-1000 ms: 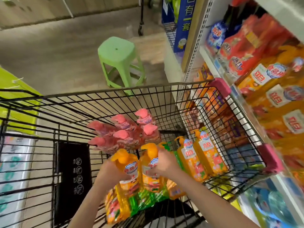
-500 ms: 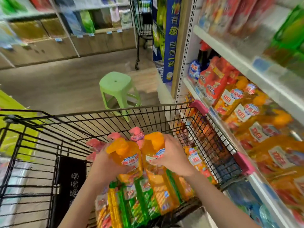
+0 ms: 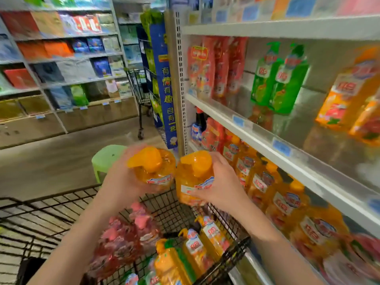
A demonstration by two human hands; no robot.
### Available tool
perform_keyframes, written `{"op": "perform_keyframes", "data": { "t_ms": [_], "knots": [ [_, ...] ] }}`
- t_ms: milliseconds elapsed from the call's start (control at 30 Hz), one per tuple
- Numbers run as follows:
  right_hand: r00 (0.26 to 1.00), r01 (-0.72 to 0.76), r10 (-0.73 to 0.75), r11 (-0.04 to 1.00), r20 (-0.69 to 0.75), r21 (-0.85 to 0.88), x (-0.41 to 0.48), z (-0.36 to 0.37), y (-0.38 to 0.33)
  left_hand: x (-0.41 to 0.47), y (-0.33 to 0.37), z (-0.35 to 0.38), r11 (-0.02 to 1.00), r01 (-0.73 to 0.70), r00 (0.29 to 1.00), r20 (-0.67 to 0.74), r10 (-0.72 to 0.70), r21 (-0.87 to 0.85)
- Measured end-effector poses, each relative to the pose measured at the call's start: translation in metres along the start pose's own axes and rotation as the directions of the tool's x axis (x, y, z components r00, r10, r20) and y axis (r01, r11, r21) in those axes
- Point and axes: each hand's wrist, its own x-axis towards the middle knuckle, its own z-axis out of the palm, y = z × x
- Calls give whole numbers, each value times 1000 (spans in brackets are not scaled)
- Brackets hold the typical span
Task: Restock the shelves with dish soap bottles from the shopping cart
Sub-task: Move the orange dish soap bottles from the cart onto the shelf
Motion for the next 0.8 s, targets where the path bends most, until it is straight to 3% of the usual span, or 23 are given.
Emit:
{"op": "perform_keyframes", "data": {
  "t_ms": [133, 233, 400, 467, 567, 633, 700, 800],
  "knots": [
    [992, 28, -33, 999, -122, -46, 2, -46, -3, 39, 36, 1, 1000, 8, 997, 72, -6, -28],
    [973, 49, -84, 986, -216, -160, 6, -78, -5, 70, 60, 1, 940, -257, 962, 34, 271, -223],
    [888, 95, -143, 987, -436, -131, 14, -124, -12, 123, 92, 18, 870, -411, 902, 13, 431, -274],
    [884, 46, -123, 983, -450, -177, 19, -138, -6, 141, 109, 25, 844, -447, 880, 22, 474, -295],
    [861, -24, -179, 921, -476, -389, 18, -162, 4, 169, 124, 44, 732, -561, 806, -53, 590, -387],
    [848, -40, -221, 879, -482, -475, 16, -176, 5, 185, 131, 60, 699, -549, 803, -56, 593, -459],
    [818, -85, -193, 890, -541, -447, 14, -188, 4, 194, 142, 74, 676, -490, 818, -22, 575, -551],
    [796, -169, -180, 850, -577, -498, 10, -197, 14, 201, 155, 92, 678, -479, 805, 28, 592, -558]
  ]
}}
